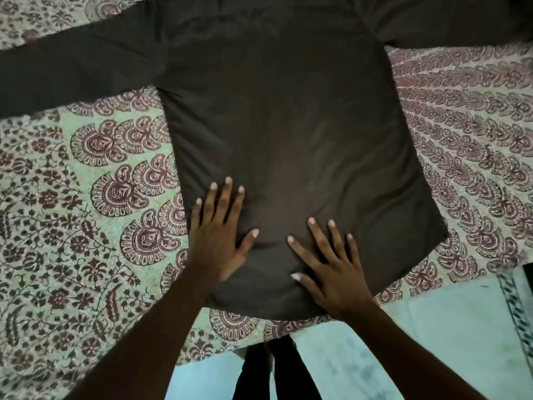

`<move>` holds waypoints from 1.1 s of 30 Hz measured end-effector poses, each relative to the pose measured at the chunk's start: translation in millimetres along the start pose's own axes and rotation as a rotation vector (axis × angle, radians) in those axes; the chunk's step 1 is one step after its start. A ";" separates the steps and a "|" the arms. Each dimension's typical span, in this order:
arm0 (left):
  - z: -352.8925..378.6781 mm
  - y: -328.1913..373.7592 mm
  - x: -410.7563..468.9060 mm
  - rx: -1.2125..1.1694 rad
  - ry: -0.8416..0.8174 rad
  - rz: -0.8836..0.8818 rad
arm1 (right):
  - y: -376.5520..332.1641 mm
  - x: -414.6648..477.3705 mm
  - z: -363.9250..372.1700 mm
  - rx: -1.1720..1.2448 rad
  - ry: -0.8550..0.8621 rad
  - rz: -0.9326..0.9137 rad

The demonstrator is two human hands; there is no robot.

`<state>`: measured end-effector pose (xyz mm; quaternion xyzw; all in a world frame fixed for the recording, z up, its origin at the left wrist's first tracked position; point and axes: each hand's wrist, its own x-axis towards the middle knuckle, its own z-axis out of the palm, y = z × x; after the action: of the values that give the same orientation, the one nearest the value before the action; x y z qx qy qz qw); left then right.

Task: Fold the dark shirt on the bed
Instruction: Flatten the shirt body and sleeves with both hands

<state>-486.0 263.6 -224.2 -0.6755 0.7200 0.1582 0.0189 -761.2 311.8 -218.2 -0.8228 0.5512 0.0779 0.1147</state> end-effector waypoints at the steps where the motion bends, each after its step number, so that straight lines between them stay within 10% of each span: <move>1: 6.3 2.5 -14.6 0.013 -0.010 0.004 | 3.2 -2.1 -3.2 0.015 -0.003 0.032; 9: 38.0 51.8 -127.7 -0.059 0.006 -0.105 | 64.9 80.7 -20.0 0.096 0.025 0.143; 16: 22.9 71.6 -48.9 -0.095 0.051 -0.193 | 125.3 13.1 -18.9 0.308 0.074 0.804; 25: 51.0 107.7 -126.4 0.026 -0.088 -0.235 | 67.1 15.2 -6.5 0.036 0.032 0.035; 33: 38.2 109.2 -127.8 -0.071 0.030 -0.272 | 109.9 -42.2 -2.1 0.221 0.095 0.820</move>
<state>-588.9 401.0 -207.6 -0.7692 0.6161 0.1696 0.0055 -878.9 308.4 -216.8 -0.5208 0.8425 0.0194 0.1364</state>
